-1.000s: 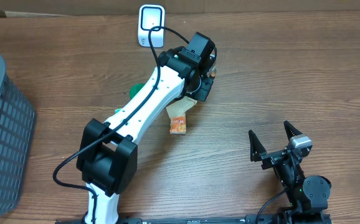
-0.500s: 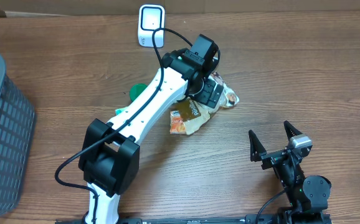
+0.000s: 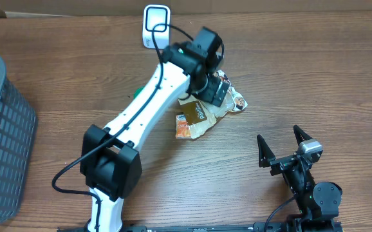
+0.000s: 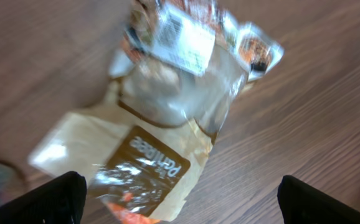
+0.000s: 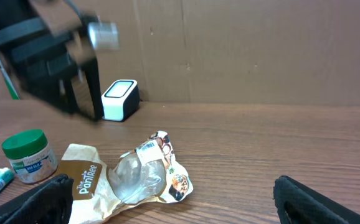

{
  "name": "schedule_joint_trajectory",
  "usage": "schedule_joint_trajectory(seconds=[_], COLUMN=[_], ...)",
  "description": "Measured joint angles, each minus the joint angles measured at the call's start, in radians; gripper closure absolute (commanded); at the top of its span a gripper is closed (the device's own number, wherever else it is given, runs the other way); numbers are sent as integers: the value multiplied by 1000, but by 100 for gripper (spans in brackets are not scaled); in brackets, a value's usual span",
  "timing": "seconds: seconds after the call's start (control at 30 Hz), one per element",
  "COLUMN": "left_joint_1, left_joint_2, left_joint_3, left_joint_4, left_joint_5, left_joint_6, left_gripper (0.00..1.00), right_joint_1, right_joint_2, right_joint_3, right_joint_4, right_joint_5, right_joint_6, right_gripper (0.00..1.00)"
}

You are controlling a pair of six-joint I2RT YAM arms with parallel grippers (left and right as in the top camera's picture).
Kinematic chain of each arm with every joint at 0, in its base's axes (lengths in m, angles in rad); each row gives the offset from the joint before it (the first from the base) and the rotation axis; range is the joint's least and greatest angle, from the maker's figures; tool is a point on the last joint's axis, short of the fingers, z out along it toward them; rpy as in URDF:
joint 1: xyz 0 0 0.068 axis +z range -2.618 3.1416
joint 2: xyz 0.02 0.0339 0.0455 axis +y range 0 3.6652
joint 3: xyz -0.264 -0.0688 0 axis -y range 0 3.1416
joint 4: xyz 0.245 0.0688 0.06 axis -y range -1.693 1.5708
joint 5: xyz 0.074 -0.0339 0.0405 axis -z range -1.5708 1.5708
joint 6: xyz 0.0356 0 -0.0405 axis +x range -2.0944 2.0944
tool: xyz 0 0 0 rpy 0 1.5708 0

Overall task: Scan the item barcode
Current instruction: 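Swing the bread bag past the scanner and drop it on the table, then move the left gripper back toward the basket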

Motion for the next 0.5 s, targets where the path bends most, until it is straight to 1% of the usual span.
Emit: schedule_joint_trajectory(seconds=[0.07, 0.17, 0.3, 0.4, 0.5], left_joint_1=[19, 55, 118, 182, 275], left_joint_2=[0, -2, -3, -10, -42], left_joint_3=[91, 246, 445, 578, 651], left_joint_4=[-47, -118, -260, -349, -414], left_joint_5=[0, 0, 0, 2, 4], left_joint_6=[0, 0, 0, 0, 0], left_gripper=[0, 4, 7, 7, 7], right_joint_1=[0, 0, 0, 0, 0], right_joint_2=[0, 0, 0, 0, 0], right_joint_3=[0, 0, 0, 0, 0], right_joint_4=[0, 0, 0, 0, 0], right_joint_5=[0, 0, 0, 0, 0], right_joint_6=[0, 0, 0, 1, 0], right_gripper=[0, 0, 0, 0, 0])
